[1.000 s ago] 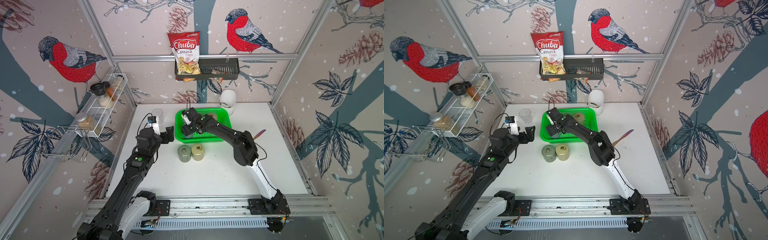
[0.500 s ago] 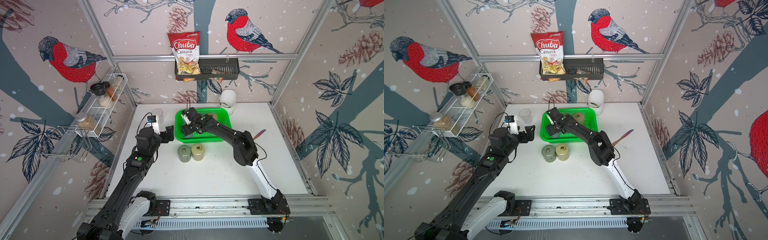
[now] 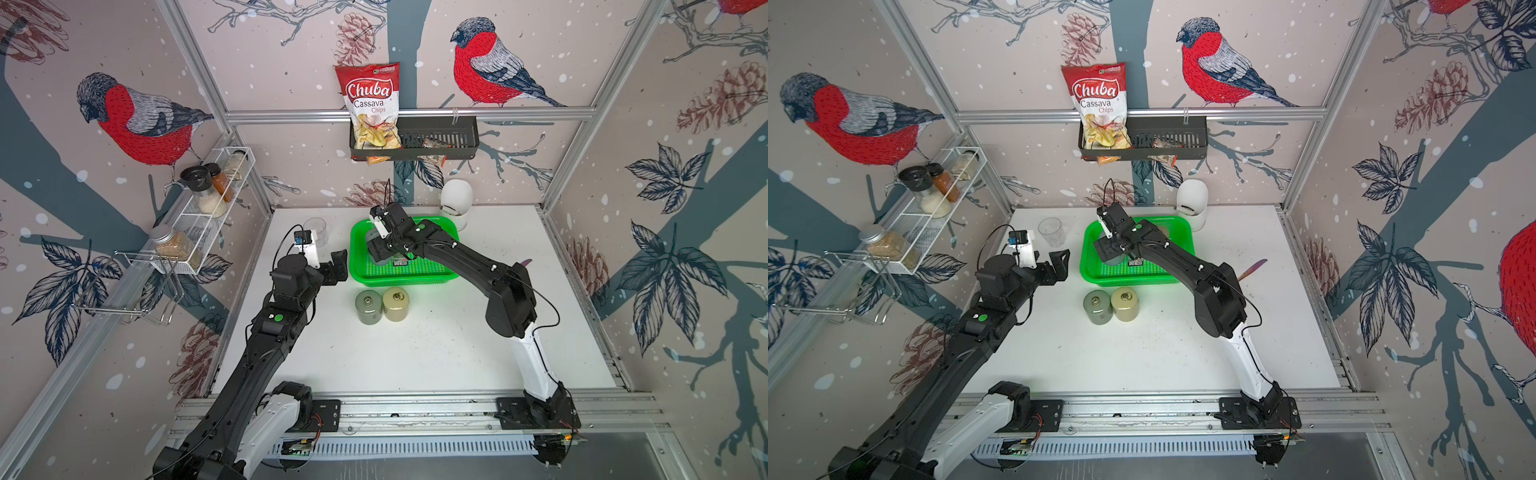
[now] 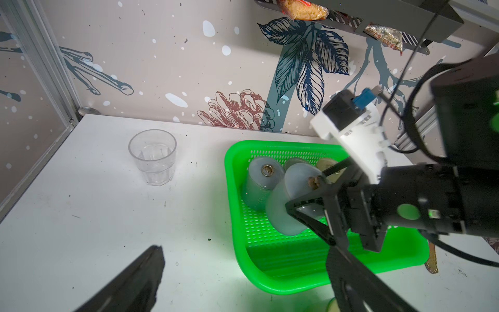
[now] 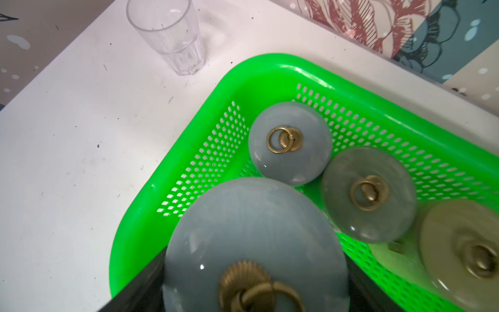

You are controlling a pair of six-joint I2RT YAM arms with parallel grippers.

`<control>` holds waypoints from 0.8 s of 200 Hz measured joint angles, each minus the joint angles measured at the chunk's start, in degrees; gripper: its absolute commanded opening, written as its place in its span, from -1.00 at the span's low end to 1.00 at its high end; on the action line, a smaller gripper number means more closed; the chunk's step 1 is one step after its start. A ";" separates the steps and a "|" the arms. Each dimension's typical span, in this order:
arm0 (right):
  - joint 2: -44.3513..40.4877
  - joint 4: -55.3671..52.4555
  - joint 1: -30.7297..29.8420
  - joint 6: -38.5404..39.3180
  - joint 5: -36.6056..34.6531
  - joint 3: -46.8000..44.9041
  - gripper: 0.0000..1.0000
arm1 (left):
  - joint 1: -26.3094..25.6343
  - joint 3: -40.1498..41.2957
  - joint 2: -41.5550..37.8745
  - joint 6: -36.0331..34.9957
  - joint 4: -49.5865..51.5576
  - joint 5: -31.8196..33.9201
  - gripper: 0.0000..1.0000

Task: Take the tea canister out of the basket
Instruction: Pick up the tea canister from the basket.

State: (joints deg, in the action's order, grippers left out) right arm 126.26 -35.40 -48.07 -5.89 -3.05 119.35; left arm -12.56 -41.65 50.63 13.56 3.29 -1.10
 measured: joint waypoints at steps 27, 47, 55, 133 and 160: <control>-6.23 1.60 0.02 1.36 -1.20 -4.83 -1.00 | 0.00 -0.17 1.11 0.50 0.07 -0.24 0.92; -11.98 2.89 0.00 1.79 -1.84 -9.66 -1.00 | 0.00 -2.21 3.56 1.07 0.98 -0.42 0.89; -14.86 3.69 -0.04 2.21 -2.05 -12.39 -1.00 | 0.00 -3.43 4.87 1.11 1.27 -0.44 0.88; -40.17 7.72 -2.99 4.39 -5.84 -40.65 -1.00 | 0.00 -13.11 19.45 1.25 6.86 -3.78 0.76; -45.88 8.79 -3.08 2.64 -6.67 -49.75 -1.00 | 0.00 -13.11 20.72 1.44 7.26 -5.55 0.80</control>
State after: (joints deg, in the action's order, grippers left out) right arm 80.38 -26.61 -51.16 -3.25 -9.72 69.60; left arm -12.56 -54.76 71.35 15.00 10.55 -6.66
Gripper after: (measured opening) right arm 0.846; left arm 0.892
